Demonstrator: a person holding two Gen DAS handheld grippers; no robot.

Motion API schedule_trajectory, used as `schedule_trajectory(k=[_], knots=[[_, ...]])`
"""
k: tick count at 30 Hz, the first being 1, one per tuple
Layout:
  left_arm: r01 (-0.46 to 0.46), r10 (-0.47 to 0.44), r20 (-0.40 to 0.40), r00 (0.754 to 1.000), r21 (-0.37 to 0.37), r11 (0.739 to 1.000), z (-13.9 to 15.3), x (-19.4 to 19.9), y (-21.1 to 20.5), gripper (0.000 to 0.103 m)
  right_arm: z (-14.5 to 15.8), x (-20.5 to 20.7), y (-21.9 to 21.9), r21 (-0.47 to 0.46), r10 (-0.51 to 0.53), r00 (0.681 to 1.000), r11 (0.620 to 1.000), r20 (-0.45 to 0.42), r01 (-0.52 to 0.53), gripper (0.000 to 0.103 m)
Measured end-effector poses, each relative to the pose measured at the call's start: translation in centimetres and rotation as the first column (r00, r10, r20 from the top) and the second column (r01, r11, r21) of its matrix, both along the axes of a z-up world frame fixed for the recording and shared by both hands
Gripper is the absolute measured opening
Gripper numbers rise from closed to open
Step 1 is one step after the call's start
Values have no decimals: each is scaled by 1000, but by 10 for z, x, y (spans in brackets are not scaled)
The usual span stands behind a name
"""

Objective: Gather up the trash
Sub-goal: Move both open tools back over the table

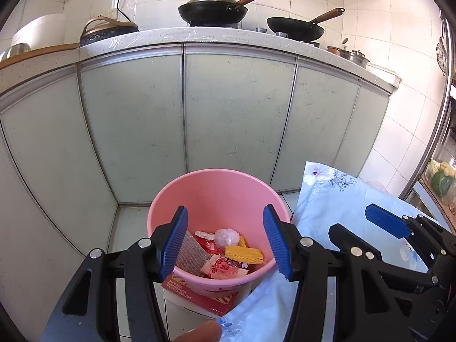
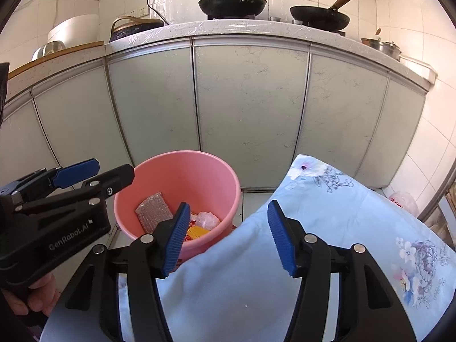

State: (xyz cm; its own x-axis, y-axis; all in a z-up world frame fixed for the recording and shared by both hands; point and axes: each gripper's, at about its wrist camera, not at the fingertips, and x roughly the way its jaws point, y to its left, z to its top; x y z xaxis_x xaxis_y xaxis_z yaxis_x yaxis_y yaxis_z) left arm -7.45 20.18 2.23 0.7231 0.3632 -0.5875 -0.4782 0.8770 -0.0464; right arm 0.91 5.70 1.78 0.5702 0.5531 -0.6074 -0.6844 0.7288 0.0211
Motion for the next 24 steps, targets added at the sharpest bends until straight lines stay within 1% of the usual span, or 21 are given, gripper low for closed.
schedule_trajectory(k=[8, 14, 18, 24], knots=[[8, -8, 15, 1000, 19, 1000, 11, -13, -22, 54, 7, -13, -28, 35, -56, 998, 998, -10, 57, 58], [21, -21, 17, 1000, 30, 999, 17, -20, -37, 53, 9, -21, -42, 46, -84, 997, 995, 1, 83, 58], [24, -25, 14, 1000, 32, 999, 20, -22, -47, 51, 11, -24, -53, 57, -106, 994, 993, -1, 106, 58], [31, -32, 12, 999, 43, 999, 24, -25, -59, 50, 12, -28, -65, 59, -125, 992, 991, 5, 124, 58]])
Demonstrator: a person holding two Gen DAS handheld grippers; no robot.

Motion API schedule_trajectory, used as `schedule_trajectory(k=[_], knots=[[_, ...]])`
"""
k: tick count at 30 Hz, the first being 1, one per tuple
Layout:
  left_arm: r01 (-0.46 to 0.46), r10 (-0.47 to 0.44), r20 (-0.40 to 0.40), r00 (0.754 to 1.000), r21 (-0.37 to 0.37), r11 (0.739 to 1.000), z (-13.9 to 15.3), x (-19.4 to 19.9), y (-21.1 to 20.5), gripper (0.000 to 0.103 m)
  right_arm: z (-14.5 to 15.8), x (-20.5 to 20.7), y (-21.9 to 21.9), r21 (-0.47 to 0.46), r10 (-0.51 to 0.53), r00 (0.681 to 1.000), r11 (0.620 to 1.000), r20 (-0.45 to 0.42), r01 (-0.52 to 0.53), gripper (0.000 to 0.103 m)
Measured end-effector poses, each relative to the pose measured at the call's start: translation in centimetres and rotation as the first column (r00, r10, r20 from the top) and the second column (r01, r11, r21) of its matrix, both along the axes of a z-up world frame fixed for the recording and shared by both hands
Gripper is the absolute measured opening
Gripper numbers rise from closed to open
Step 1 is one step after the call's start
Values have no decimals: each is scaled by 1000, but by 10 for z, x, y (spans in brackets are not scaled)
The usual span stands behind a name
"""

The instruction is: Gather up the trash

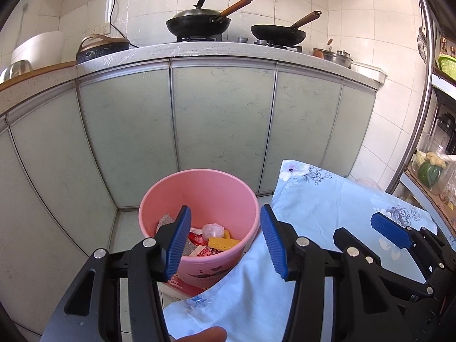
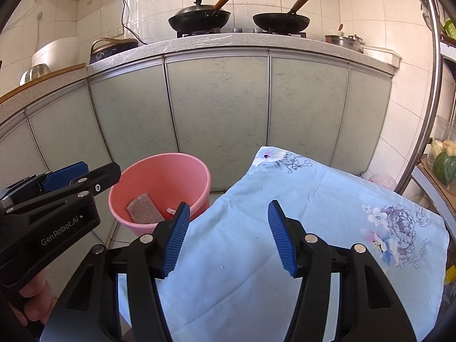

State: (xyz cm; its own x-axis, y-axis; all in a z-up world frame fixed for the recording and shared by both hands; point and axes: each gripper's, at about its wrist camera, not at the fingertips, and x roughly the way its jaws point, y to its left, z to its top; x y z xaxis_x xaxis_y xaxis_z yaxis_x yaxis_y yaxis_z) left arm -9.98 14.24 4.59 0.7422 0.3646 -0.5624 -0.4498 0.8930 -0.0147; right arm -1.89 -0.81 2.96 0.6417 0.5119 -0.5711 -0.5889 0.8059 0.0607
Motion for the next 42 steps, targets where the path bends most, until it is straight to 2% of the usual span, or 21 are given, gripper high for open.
schedule_trajectory(k=[12, 42], knots=[[16, -16, -6, 1000, 19, 1000, 6, 0, -18, 50, 5, -3, -15, 16, -25, 1000, 1000, 7, 25, 58], [41, -41, -14, 999, 38, 998, 6, 3, -34, 49, 5, -5, -24, 24, -41, 999, 999, 5, 40, 58]])
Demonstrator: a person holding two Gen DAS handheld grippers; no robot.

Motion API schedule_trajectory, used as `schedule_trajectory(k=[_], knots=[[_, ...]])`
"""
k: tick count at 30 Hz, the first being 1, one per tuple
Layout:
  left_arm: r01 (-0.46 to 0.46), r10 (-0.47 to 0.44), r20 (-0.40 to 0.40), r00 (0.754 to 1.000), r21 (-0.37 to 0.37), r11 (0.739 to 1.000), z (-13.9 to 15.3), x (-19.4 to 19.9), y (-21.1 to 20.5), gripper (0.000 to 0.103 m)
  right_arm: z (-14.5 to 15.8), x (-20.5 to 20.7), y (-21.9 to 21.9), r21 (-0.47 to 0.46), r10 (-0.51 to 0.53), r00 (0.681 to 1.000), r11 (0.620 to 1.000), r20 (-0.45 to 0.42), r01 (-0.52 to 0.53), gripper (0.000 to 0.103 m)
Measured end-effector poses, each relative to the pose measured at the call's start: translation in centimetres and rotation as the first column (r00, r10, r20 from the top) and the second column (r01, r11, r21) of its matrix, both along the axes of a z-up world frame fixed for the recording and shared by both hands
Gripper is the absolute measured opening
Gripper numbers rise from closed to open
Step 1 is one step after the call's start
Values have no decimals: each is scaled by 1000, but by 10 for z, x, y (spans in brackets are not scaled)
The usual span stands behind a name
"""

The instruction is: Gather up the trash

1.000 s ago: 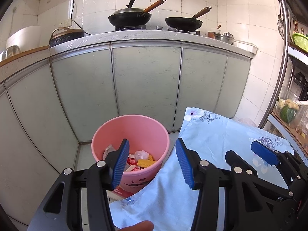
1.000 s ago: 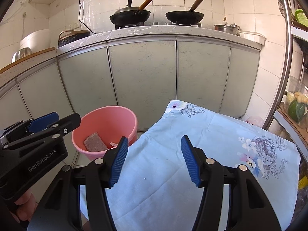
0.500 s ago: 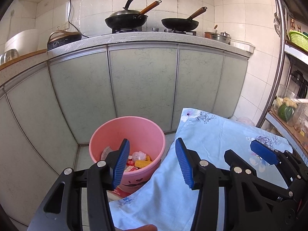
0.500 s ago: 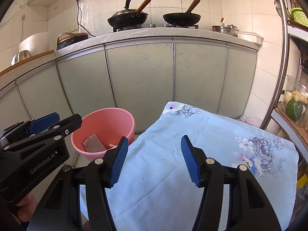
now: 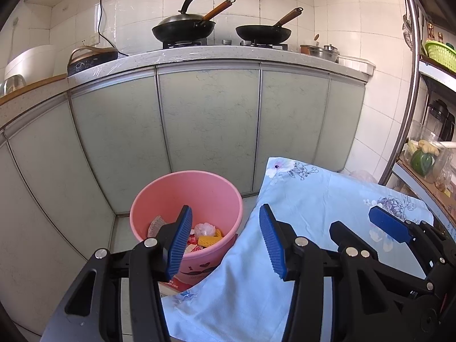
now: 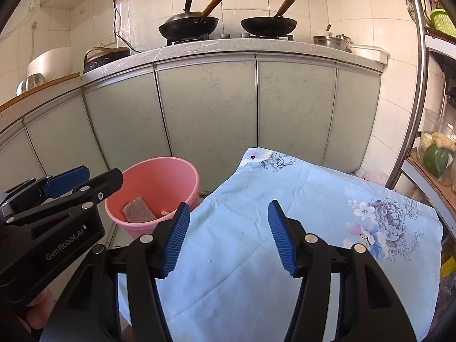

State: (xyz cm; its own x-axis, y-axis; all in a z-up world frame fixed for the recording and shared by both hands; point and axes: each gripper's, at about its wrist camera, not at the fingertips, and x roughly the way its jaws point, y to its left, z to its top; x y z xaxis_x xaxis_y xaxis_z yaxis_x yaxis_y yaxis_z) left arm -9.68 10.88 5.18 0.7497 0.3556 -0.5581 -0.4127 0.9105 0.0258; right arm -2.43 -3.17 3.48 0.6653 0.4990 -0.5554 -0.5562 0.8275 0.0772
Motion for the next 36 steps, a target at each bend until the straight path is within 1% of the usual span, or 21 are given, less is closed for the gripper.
schedule_trajectory(k=[36], knots=[[20, -20, -20, 1000, -1, 1000, -8, 5, -3, 49, -14, 2, -4, -6, 0, 1000, 1000, -17, 0, 58]])
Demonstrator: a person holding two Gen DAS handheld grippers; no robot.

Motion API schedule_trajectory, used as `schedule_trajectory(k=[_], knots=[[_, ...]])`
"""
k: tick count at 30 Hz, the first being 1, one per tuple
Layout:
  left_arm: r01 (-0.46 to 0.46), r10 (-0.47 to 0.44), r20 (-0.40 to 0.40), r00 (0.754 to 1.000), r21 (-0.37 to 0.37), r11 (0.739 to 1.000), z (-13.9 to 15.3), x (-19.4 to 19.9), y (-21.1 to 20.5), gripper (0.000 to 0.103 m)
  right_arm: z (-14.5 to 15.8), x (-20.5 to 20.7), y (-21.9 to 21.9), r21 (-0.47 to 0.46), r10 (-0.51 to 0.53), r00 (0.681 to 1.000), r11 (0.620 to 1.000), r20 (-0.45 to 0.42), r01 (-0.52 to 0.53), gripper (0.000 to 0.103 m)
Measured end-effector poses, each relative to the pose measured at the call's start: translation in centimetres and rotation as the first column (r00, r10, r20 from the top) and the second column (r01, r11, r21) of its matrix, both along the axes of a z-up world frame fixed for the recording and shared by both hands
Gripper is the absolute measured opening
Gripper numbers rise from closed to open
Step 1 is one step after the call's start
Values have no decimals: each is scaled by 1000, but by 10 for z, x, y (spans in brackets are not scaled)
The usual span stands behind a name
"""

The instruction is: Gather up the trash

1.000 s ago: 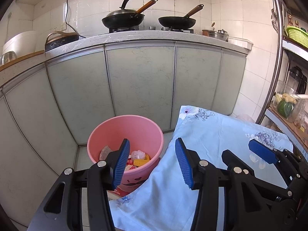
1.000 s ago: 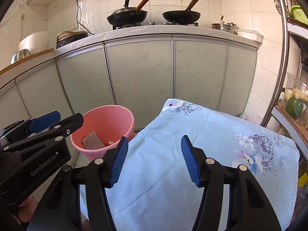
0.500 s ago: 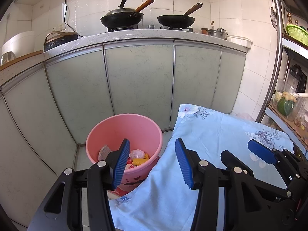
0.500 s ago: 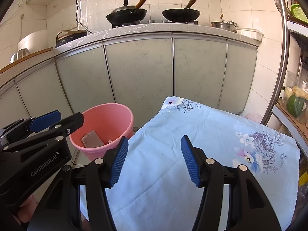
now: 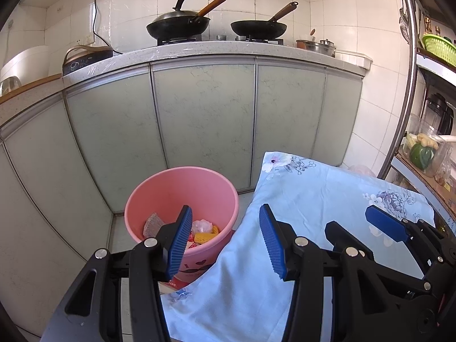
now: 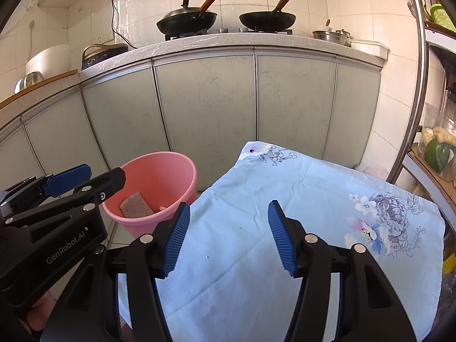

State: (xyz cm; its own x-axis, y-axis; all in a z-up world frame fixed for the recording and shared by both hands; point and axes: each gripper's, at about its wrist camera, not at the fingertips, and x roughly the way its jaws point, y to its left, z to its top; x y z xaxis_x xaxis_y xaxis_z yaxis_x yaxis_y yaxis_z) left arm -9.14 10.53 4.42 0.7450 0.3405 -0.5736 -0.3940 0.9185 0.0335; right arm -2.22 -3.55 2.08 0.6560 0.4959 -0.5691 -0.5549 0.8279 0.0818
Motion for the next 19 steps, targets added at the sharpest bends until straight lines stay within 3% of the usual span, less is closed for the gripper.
schedule_trajectory(k=[19], knots=[[-17, 17, -6, 1000, -9, 1000, -4, 3, 1, 49, -1, 3, 2, -4, -2, 1000, 1000, -7, 1, 58]])
